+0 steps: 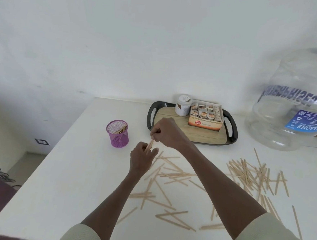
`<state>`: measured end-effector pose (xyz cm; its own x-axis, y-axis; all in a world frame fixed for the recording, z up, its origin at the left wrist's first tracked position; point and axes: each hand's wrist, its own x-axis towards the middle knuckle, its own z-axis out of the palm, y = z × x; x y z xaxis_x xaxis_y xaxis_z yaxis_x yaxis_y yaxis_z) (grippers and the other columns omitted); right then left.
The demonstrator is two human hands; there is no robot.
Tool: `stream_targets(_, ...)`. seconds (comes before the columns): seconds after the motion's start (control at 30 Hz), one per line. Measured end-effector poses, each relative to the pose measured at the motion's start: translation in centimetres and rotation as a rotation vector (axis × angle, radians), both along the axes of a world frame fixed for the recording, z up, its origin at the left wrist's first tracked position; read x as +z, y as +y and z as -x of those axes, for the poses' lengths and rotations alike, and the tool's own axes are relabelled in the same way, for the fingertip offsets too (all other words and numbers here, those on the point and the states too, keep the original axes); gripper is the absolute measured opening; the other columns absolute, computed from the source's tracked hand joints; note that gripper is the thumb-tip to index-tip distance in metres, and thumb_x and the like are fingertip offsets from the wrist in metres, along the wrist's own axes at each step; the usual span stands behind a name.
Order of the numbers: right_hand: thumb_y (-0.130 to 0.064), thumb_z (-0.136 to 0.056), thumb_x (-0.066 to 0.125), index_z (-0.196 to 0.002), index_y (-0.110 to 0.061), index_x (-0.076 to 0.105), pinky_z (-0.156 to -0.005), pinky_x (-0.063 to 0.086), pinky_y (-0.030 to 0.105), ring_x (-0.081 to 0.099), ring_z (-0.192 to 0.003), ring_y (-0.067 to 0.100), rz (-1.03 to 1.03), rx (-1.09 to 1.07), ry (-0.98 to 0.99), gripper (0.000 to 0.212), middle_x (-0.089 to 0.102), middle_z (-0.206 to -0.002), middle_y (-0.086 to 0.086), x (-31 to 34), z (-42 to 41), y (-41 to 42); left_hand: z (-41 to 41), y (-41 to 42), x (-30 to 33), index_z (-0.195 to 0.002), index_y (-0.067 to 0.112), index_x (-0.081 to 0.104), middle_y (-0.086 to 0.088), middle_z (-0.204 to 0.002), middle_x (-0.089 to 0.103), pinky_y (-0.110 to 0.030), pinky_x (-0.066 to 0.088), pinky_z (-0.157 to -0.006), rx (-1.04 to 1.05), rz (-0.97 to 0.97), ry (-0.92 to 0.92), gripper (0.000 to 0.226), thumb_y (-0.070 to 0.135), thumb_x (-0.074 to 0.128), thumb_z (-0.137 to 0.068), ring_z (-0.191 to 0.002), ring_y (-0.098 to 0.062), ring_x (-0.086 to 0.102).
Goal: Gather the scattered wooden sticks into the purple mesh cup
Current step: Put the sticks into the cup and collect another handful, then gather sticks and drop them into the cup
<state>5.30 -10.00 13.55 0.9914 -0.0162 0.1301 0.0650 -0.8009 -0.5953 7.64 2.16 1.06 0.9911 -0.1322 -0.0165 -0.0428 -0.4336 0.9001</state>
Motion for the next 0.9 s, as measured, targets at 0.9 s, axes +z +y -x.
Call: stream_targets(0.9,-0.001,-0.094,0.051,-0.063,0.002,0.053,-0.062,0.033,0.030,0.042,-0.061,0.022,0.085,-0.152,-0.190,0.031,0.051,-0.061,0.009,-4.1,-9.1,5.3,-3.4,3.0,-5.2,-0.136,0.004,0.051,-0.013,-0.140,0.055,-0.030,0.032,-0.110,-0.297,-0.345,-0.043,0.044,0.004,0.045,-0.093,-0.132,-0.028,0.046)
